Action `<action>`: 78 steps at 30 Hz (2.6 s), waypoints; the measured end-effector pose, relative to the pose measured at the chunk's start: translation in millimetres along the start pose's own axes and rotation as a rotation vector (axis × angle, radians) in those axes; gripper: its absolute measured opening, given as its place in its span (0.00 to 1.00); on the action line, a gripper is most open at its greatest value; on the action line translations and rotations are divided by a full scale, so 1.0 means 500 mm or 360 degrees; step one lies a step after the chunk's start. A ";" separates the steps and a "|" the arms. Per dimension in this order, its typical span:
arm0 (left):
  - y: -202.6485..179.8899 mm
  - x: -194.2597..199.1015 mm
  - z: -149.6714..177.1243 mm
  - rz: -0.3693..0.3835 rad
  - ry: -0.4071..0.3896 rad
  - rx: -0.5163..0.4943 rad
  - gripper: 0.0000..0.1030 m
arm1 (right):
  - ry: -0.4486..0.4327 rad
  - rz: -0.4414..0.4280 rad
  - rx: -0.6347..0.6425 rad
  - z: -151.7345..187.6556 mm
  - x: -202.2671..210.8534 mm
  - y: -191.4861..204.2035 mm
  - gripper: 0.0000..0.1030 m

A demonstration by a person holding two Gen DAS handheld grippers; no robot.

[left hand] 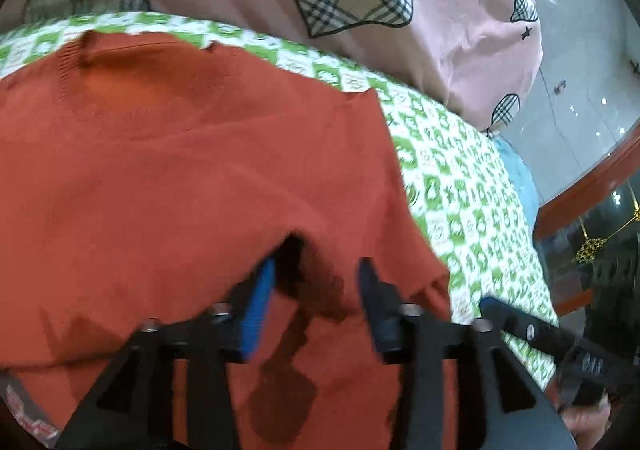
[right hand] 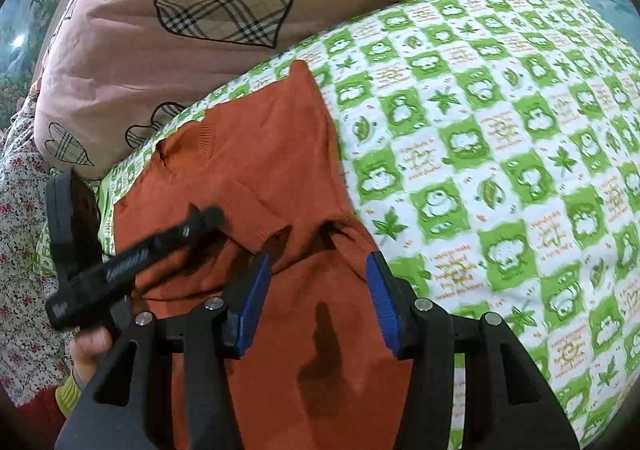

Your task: Fold small clothes

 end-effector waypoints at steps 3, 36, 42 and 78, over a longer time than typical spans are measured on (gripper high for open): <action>0.028 0.055 0.036 -0.0055 0.0003 -0.0030 0.49 | 0.0024 -0.0020 0.0041 0.002 -0.018 0.023 0.50; 0.555 0.325 0.268 -0.0944 0.0072 0.0466 0.48 | 0.0218 0.0012 0.0078 -0.079 -0.107 0.060 0.03; 0.558 0.339 0.288 -0.0905 0.0054 0.0529 0.48 | 0.0276 -0.0356 -0.0251 -0.094 -0.086 0.080 0.03; 0.631 0.250 0.058 -0.0754 -0.0075 0.0331 0.09 | 0.0172 0.0249 0.0212 -0.095 -0.207 0.073 0.08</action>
Point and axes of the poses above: each gripper's, at about its wrist camera, not at the fingertips, and x roughly against the way its jaws point, y to its left, z to its underside, the point moved 10 cm from there along -x, roughly the way its jaws point, and after that the axes turned 13 degrees about -x, right-handed, at the moved point
